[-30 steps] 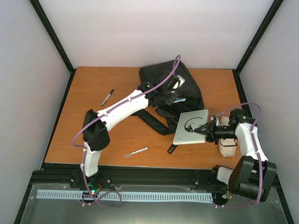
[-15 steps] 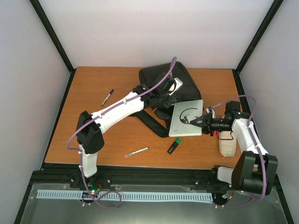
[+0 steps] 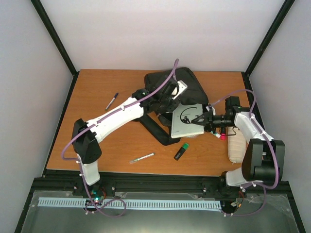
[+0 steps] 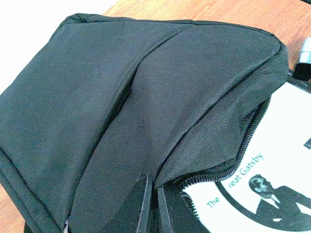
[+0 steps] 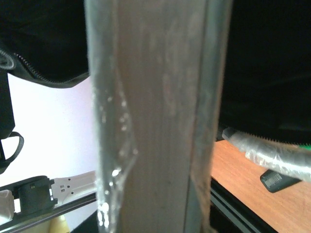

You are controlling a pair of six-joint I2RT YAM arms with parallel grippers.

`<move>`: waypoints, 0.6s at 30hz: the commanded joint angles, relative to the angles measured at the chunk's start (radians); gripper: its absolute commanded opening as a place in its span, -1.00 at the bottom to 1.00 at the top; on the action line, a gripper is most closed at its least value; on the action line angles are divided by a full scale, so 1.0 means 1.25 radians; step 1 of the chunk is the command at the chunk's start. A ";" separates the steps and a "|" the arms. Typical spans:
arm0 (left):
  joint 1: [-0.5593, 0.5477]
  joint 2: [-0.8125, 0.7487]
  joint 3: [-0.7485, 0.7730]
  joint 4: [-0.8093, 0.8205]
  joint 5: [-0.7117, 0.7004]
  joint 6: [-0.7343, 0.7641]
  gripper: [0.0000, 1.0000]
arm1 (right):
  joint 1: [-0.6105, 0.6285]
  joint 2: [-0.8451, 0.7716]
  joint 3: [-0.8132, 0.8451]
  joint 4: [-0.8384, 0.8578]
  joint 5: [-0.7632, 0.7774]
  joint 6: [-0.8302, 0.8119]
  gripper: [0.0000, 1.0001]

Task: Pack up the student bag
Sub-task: Place the book in the student bag.

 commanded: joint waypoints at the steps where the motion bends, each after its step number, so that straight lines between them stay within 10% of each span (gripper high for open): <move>1: 0.005 -0.052 0.008 0.066 -0.005 0.023 -0.98 | 0.023 0.034 0.050 0.065 -0.068 -0.009 -0.94; 8: 0.006 -0.073 0.002 0.060 -0.009 0.026 -0.99 | 0.046 0.147 0.152 0.014 -0.047 -0.063 -0.94; 18: 0.006 -0.093 -0.039 0.075 -0.007 0.013 -0.98 | 0.056 0.223 0.199 -0.016 0.130 -0.140 -0.35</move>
